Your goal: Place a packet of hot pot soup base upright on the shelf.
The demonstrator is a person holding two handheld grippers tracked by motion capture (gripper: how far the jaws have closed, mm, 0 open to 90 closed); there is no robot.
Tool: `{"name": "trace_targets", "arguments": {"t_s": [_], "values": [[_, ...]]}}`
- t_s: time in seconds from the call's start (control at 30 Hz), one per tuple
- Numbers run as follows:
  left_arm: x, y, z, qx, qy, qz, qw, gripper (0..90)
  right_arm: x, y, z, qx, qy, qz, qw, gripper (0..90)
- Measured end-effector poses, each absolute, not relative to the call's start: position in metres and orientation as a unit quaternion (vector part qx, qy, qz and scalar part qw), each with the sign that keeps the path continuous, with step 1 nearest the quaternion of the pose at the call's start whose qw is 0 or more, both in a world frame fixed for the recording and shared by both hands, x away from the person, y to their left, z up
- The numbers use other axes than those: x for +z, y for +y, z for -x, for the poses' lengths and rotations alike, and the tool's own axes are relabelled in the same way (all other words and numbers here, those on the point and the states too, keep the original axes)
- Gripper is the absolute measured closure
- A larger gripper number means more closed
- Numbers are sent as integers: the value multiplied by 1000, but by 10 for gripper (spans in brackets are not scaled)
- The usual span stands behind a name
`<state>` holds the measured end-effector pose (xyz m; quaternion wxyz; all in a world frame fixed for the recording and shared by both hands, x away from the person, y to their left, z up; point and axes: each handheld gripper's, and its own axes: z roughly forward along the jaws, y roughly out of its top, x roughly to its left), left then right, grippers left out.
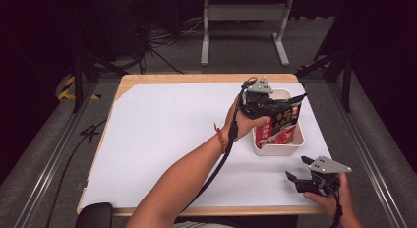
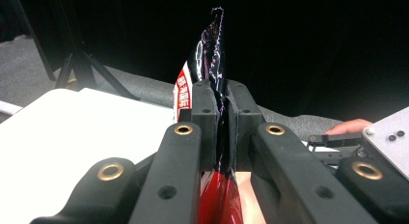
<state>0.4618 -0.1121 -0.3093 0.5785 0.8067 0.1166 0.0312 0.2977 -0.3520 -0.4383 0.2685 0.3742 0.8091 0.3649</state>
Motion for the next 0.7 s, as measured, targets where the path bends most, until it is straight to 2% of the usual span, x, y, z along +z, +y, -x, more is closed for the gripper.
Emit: {"name": "trace_targets", "arguments": {"t_s": [0.13,0.33,0.43,0.7], "values": [[-309,-112,-462,34,118,-807,578,843,-438,-352,-298,365,808,-375,269,210],[-304,-107,-460,52,115,-809,573,768,-438,-353,-297,365,808,-375,271,210],[-299,-103,-459,54,105,-808,577,757,-438,-354,-297,364,809,-374,270,212],[-291,-81,-460,68,87,-813,572,717,-439,-352,-297,362,812,-372,267,212]]}}
